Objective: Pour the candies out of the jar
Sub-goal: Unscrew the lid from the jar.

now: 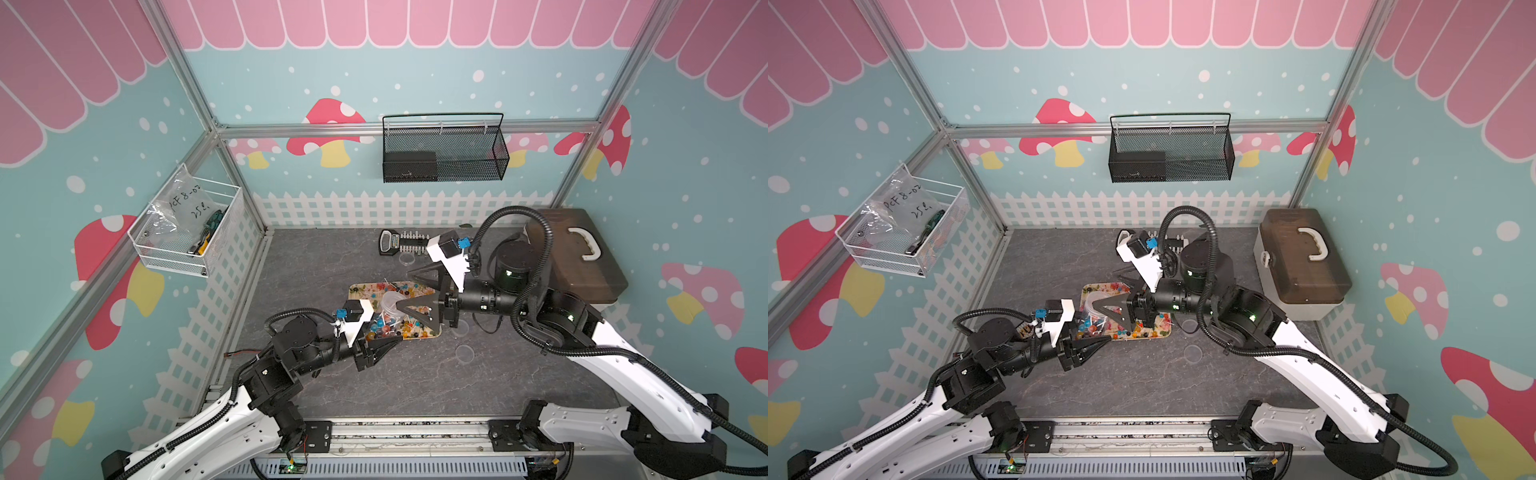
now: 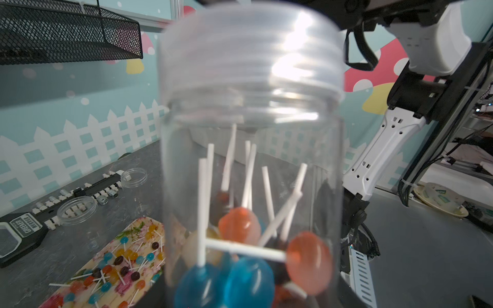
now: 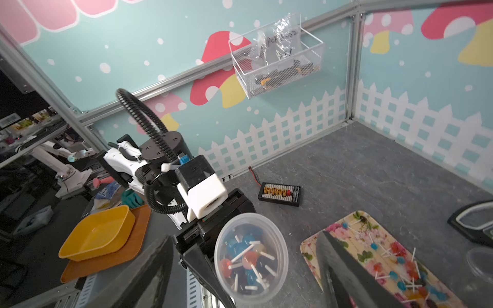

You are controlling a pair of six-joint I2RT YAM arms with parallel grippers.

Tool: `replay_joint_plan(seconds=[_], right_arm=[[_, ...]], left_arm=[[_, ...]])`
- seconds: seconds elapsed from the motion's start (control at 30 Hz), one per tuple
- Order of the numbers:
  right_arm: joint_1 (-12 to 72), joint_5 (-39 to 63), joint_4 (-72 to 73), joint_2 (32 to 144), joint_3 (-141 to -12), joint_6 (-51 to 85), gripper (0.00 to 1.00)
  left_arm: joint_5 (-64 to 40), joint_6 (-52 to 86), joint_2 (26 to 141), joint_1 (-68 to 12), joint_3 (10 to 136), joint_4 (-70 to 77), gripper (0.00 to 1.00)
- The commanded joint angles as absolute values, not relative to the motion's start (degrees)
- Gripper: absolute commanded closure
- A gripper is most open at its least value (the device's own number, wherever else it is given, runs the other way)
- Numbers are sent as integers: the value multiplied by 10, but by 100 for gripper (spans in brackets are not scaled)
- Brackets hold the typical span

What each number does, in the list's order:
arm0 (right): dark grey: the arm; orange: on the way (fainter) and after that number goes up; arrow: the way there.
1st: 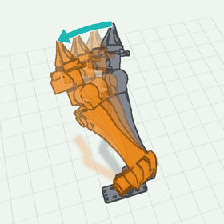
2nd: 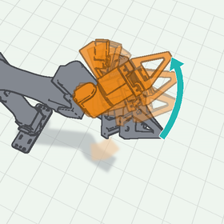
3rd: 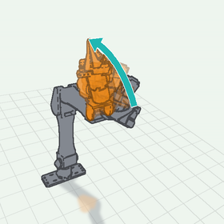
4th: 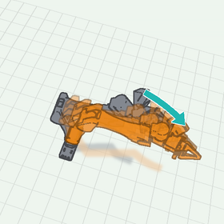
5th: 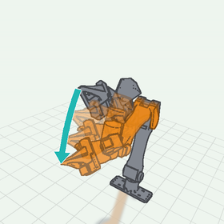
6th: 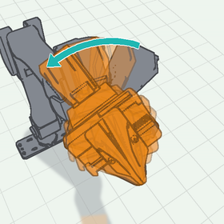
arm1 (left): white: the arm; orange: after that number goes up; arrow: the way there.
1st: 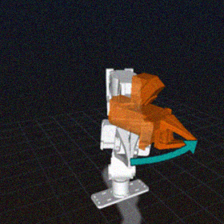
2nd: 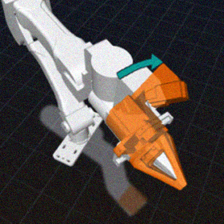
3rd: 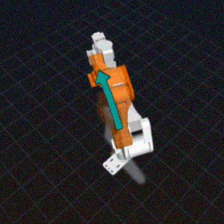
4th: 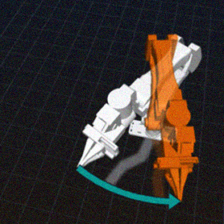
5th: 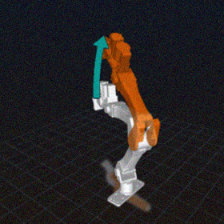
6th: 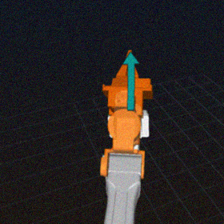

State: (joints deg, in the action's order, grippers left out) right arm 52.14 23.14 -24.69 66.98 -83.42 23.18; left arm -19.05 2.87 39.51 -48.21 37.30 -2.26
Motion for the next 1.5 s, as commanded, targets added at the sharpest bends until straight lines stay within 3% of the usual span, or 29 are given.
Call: replay_joint_plan(seconds=[0.0, 0.17, 0.4, 0.63, 0.8, 1.1, 1.47], right_arm=[[523, 192, -275, 688, -842, 293, 18], [526, 184, -301, 708, -855, 296, 18], [531, 185, -320, 722, -857, 285, 26], [533, 188, -313, 718, -855, 269, 53], [531, 220, -316, 718, -883, 185, 59], [524, 422, -298, 712, -931, -38, 58], [524, 352, -309, 697, -929, -25, 59]], left_arm=[[-172, -20, 410, -483, 399, -36, 53], [-166, -33, 420, -483, 404, -31, 53], [-160, -34, 413, -483, 402, -31, 53], [-164, -27, 407, -483, 400, -31, 53], [-239, 6, 410, -483, 418, -50, 53], [-381, 79, 406, -483, 455, -89, 52], [-331, 79, 374, -483, 430, -85, 52]])
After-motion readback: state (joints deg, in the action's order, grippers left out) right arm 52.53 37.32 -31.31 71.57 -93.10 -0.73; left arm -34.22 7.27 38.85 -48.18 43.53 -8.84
